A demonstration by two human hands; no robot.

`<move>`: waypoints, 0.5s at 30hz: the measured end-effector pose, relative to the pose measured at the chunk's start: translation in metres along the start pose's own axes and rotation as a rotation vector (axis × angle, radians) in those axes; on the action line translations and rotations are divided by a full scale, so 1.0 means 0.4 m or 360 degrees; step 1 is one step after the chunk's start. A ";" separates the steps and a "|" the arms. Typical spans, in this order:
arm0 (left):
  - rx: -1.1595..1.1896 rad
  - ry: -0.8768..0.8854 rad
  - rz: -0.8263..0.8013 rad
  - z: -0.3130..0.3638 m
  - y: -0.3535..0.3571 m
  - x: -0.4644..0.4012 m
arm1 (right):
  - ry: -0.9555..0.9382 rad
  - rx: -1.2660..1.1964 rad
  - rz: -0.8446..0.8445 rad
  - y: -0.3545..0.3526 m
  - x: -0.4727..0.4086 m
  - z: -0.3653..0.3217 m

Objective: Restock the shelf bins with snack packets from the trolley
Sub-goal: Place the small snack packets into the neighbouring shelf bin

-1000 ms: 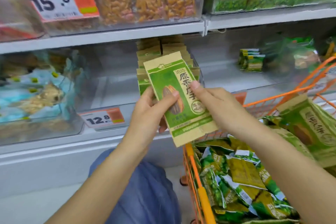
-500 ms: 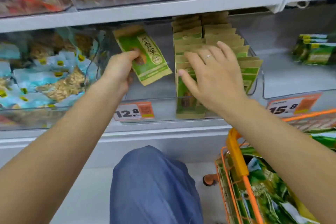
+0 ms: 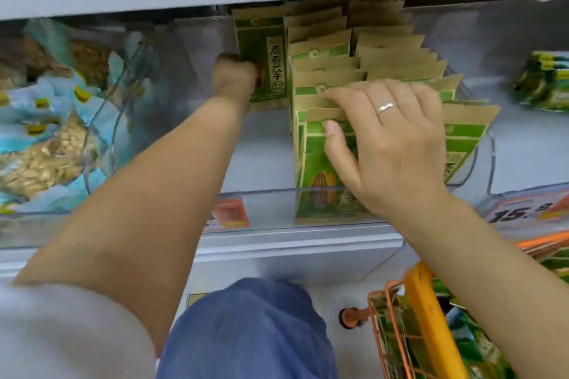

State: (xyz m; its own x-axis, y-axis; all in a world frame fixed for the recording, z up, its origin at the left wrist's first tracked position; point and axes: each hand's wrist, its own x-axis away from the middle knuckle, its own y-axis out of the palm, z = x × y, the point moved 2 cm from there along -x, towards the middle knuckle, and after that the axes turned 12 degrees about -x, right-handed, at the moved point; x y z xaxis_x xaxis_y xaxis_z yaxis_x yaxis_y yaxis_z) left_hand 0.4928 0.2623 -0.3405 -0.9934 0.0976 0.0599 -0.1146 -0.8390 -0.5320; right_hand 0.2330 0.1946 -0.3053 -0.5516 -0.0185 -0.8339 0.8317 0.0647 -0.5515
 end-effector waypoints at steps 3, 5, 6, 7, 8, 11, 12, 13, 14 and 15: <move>0.0044 -0.0074 0.0122 -0.025 0.007 0.001 | 0.0002 -0.0007 0.0004 0.001 0.000 0.001; 0.0036 -0.0051 0.0116 -0.028 0.009 0.006 | -0.0004 -0.0011 0.0024 0.001 0.000 0.001; 0.0026 -0.0025 0.0116 -0.027 0.007 0.010 | -0.0007 -0.0016 0.0032 0.000 0.001 0.001; 0.0030 -0.0011 0.0110 -0.025 0.005 0.011 | -0.0009 -0.0017 0.0036 -0.001 0.001 0.001; 0.0044 0.0009 0.0126 -0.024 0.005 0.010 | -0.0011 -0.0017 0.0035 -0.001 0.001 0.000; 0.0029 -0.0017 0.0216 -0.001 -0.028 0.031 | -0.0011 -0.0028 0.0023 -0.001 0.002 -0.002; 0.0071 -0.0025 0.0265 0.009 -0.044 0.030 | -0.0008 -0.0035 0.0014 -0.001 0.002 -0.002; 0.0133 -0.0030 0.0297 0.021 -0.064 0.042 | -0.0001 -0.0041 0.0006 -0.003 0.001 -0.001; 0.0191 -0.0030 0.0285 0.037 -0.083 0.056 | 0.0012 -0.0054 -0.0001 -0.004 0.001 -0.001; 0.0169 0.0002 0.0224 0.056 -0.100 0.084 | 0.0030 -0.0079 -0.0011 -0.007 0.000 -0.001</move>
State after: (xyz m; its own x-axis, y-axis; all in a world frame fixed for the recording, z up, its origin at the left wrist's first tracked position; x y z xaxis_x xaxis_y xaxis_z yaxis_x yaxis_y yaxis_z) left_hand 0.4639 0.2871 -0.2985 -0.9997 -0.0242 -0.0103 0.0263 -0.8961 -0.4430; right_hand 0.2306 0.1949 -0.3037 -0.5590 -0.0004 -0.8292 0.8237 0.1140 -0.5554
